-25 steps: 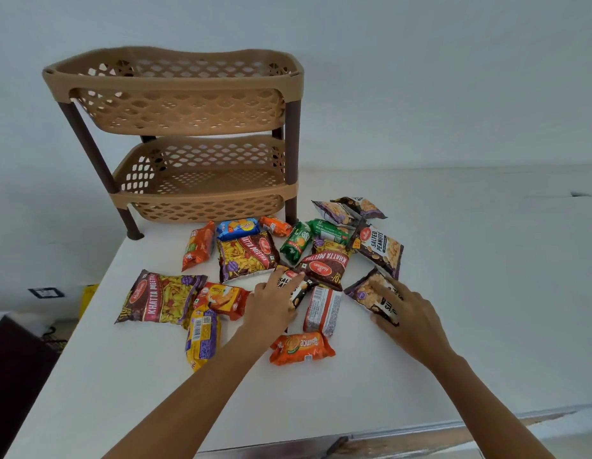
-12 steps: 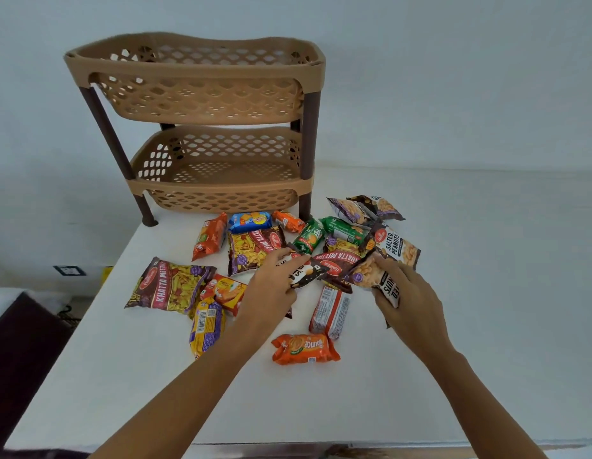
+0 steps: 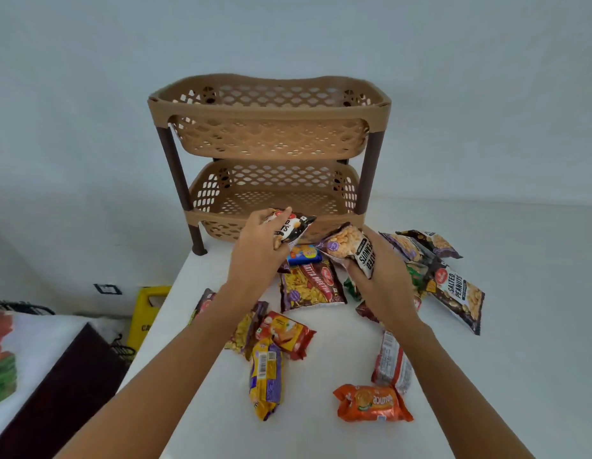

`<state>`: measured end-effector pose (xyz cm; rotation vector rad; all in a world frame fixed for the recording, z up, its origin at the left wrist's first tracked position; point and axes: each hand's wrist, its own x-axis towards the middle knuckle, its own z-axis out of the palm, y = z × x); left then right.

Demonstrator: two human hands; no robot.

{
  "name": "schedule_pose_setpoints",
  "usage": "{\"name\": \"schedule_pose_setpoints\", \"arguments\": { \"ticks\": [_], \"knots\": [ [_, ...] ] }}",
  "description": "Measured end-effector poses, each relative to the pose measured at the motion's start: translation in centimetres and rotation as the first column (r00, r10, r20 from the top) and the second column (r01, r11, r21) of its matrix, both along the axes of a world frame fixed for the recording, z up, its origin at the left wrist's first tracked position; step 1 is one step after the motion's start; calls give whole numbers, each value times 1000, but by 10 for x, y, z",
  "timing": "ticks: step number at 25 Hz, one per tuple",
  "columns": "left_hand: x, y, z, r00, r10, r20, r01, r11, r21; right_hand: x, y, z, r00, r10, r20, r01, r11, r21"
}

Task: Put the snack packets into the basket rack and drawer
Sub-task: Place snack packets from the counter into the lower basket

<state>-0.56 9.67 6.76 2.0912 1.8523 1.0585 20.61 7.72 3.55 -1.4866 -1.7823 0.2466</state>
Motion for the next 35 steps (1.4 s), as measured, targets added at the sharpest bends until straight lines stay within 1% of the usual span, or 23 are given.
{"name": "schedule_pose_setpoints", "arguments": {
  "ticks": [2,5,6,9,11,12,13,15,16,17,19,22,23,24,25,26,27,28,29,31,33,35],
  "knots": [
    [-20,26,8,999,26,-42,-26,1000,13,-24,23,6,999,30,-19,-30,1000,3],
    [-51,69,15,996,2,-91,-3,1000,-15,-53,66,16,995,73,-73,-75,997,-15],
    [-60,83,15,995,6,-103,-8,1000,-20,-60,82,20,995,81,-65,-82,997,-12],
    [-80,124,13,989,17,-149,-17,1000,4,-75,130,30,995,81,53,-83,996,39],
    [-90,147,9,977,-38,-211,35,999,-19,-82,157,32,979,86,185,-97,994,51],
    [-96,160,5,960,-87,-266,74,995,-60,-85,170,31,963,94,252,-107,993,39],
    [-102,172,1,930,-143,-339,111,987,-113,-87,183,29,946,99,309,-113,993,28],
    [-115,193,-9,833,-258,-490,168,961,-220,-91,205,22,913,107,393,-116,993,-1],
    [-120,202,-14,797,-302,-523,188,947,-260,-92,215,19,897,120,425,-118,992,-32],
    [-125,210,-19,783,-333,-526,202,935,-291,-94,225,15,882,146,449,-126,989,-75],
    [-131,217,-28,787,-377,-489,217,910,-353,-98,238,9,854,227,469,-149,969,-198],
    [-138,225,-37,792,-466,-395,234,828,-509,-112,250,-4,825,343,449,-170,908,-382],
    [-139,226,-38,769,-496,-404,210,792,-574,-116,253,-9,805,390,448,-172,875,-452],
    [-139,228,-38,721,-538,-436,169,747,-643,-119,255,-11,774,443,452,-161,829,-536],
    [-139,229,-37,672,-585,-454,117,689,-715,-119,258,-14,735,493,465,-144,783,-605],
    [-139,231,-38,650,-620,-439,67,622,-780,-119,259,-15,698,539,471,-124,738,-663],
    [-138,232,-38,668,-629,-398,35,560,-827,-117,261,-16,655,581,483,-116,709,-696],
    [-138,233,-39,705,-615,-353,21,516,-856,-116,260,-16,610,622,491,-107,679,-727],
    [-138,235,-40,744,-589,-316,19,491,-871,-113,261,-19,555,663,502,-111,658,-745],
    [-139,237,-41,774,-573,-268,35,461,-887,-110,260,-19,487,730,480,-119,600,-791],
    [-140,238,-40,772,-585,-248,44,439,-898,-105,261,-17,478,759,443,-102,549,-829],
    [-138,237,-41,757,-586,-288,21,462,-886,-100,265,-15,499,742,447,-87,557,-826]
  ]
}}
